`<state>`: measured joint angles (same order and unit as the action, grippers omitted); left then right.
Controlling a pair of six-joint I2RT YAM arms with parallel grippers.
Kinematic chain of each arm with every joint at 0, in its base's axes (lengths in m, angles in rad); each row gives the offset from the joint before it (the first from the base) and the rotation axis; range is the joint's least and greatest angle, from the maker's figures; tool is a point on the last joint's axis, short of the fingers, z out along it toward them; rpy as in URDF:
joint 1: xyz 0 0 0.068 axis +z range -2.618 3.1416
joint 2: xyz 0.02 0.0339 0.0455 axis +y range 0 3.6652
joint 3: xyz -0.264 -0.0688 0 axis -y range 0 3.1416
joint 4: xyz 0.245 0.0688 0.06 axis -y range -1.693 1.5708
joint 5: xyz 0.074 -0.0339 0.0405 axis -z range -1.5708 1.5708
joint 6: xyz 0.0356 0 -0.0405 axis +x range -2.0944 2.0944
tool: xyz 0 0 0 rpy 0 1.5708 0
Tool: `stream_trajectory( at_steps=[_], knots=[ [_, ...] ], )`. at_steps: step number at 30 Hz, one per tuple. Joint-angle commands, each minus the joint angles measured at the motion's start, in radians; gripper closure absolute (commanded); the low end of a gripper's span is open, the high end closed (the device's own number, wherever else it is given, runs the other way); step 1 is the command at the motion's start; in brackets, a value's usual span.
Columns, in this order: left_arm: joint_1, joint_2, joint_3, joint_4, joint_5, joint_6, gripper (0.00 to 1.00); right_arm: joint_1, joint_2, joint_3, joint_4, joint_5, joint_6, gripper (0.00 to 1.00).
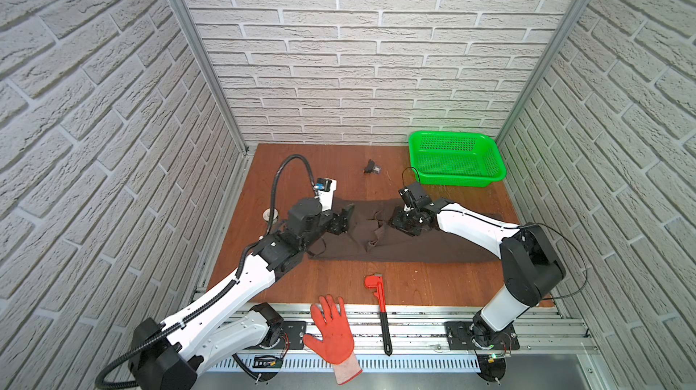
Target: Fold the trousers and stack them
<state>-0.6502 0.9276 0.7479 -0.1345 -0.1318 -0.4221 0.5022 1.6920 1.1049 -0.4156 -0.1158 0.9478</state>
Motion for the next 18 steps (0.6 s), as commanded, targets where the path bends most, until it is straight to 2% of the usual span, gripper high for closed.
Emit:
stream_trajectory(
  at_steps=[1,5,12,14,16,18],
  knots=[
    [0.057,-0.07,-0.044,-0.083,-0.042,-0.032,0.21,0.017,0.043,0.025,0.114,-0.042,0.088,0.5],
    [0.124,-0.126,-0.061,-0.134,-0.03,-0.04,0.21,0.025,0.114,0.036,0.172,-0.064,0.138,0.49],
    [0.163,-0.165,-0.072,-0.154,-0.004,-0.037,0.21,0.027,0.215,0.059,0.314,-0.122,0.181,0.49],
    [0.169,-0.166,-0.073,-0.155,0.0,-0.037,0.21,0.028,0.239,0.067,0.357,-0.144,0.185,0.56],
    [0.174,-0.17,-0.075,-0.157,0.003,-0.034,0.21,0.034,0.241,0.074,0.399,-0.16,0.176,0.75],
    [0.179,-0.173,-0.075,-0.161,0.004,-0.03,0.21,0.047,0.228,0.101,0.387,-0.159,0.132,0.87]
  ],
)
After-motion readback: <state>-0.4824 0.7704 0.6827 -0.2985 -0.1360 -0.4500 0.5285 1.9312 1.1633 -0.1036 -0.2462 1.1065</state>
